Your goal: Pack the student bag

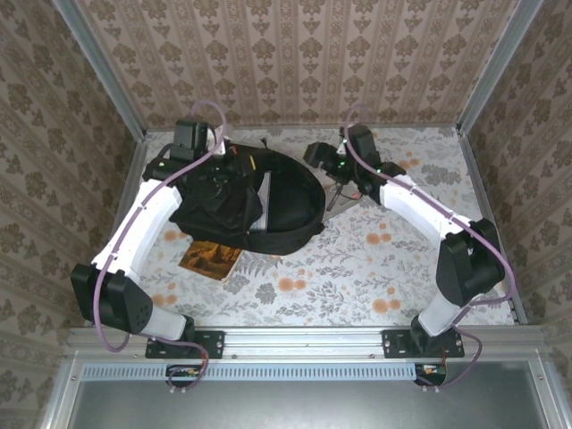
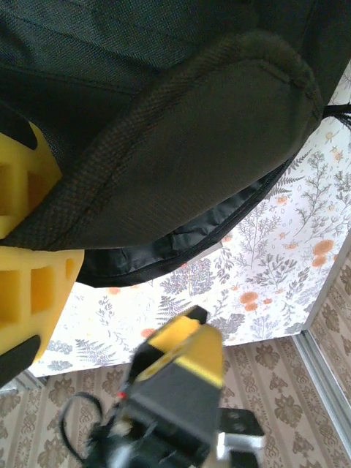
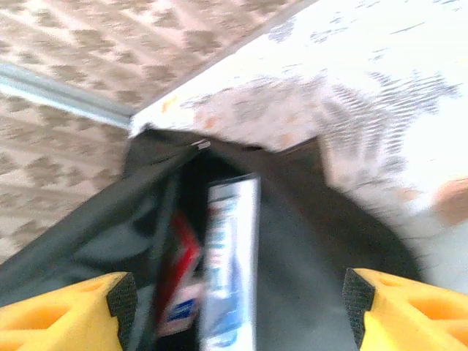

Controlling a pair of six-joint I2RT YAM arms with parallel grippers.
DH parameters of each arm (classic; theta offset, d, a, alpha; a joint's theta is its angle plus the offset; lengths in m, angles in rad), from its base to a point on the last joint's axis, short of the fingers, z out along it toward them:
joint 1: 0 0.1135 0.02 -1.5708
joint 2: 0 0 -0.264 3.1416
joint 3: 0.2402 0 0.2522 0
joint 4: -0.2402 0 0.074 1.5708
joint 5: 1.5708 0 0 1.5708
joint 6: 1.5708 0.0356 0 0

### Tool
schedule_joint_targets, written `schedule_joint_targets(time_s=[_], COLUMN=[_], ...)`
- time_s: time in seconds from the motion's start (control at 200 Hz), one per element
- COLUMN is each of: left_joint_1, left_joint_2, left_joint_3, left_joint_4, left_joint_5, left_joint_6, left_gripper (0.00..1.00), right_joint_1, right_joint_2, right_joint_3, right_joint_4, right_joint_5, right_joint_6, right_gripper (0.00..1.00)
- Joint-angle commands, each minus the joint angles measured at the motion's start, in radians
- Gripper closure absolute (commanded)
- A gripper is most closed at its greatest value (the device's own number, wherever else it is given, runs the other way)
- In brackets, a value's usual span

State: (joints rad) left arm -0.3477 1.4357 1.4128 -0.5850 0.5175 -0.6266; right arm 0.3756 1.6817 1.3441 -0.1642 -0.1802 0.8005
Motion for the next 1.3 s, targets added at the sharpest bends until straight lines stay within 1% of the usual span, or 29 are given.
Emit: schedule_joint_targets(time_s=[0.0, 0.08, 0.17, 0.285, 0.37, 0.43, 0.485, 0.73, 0.865, 0.97, 1.115, 1.295], left_joint_1=[-0.005, -0.007, -0.005, -0.002, 0.002, 0.006, 0.009, 0.019, 0.024, 0.024, 0.026, 0.029], left_joint_2=[-0.045, -0.058, -0.061, -0.054, -0.052, -0.050, -0.046, -0.039, -0.045, -0.057, -0.061, -0.064], left_joint_3=[-0.018, -0.037, -0.061, -0.079, -0.089, -0.094, -0.095, -0.106, -0.109, -0.108, -0.106, -0.104], left_joint_4=[0.050, 0.061, 0.081, 0.101, 0.118, 0.126, 0.133, 0.150, 0.148, 0.140, 0.135, 0.134], left_joint_5=[-0.035, -0.055, -0.049, -0.027, -0.014, -0.003, 0.004, 0.028, 0.021, 0.009, 0.004, 0.001], left_joint_6=[0.042, 0.053, 0.049, 0.037, 0.023, 0.016, 0.008, -0.010, -0.007, -0.001, 0.002, 0.002], left_gripper=[1.00, 1.00, 1.00, 1.00, 1.00, 1.00, 1.00, 1.00, 1.00, 1.00, 1.00, 1.00], right_joint_1=[-0.049, -0.080, -0.110, -0.126, -0.130, -0.129, -0.131, -0.144, -0.152, -0.168, -0.173, -0.173], right_joint_2=[0.114, 0.225, 0.347, 0.515, 0.608, 0.646, 0.666, 0.690, 0.648, 0.570, 0.437, 0.267], right_joint_3=[0.101, 0.203, 0.318, 0.519, 0.622, 0.653, 0.664, 0.658, 0.575, 0.448, 0.201, -0.134], right_joint_4=[-0.116, -0.184, -0.232, -0.353, -0.440, -0.461, -0.477, -0.531, -0.533, -0.484, -0.379, -0.155], right_joint_5=[-0.013, -0.036, -0.087, -0.137, -0.159, -0.169, -0.152, -0.175, -0.159, -0.166, -0.190, -0.231], right_joint_6=[-0.145, -0.212, -0.266, -0.325, -0.354, -0.373, -0.388, -0.420, -0.435, -0.410, -0.359, -0.237], right_gripper=[0.23, 0.23, 0.23, 0.23, 0.23, 0.23, 0.23, 0.23, 0.23, 0.23, 0.23, 0.23])
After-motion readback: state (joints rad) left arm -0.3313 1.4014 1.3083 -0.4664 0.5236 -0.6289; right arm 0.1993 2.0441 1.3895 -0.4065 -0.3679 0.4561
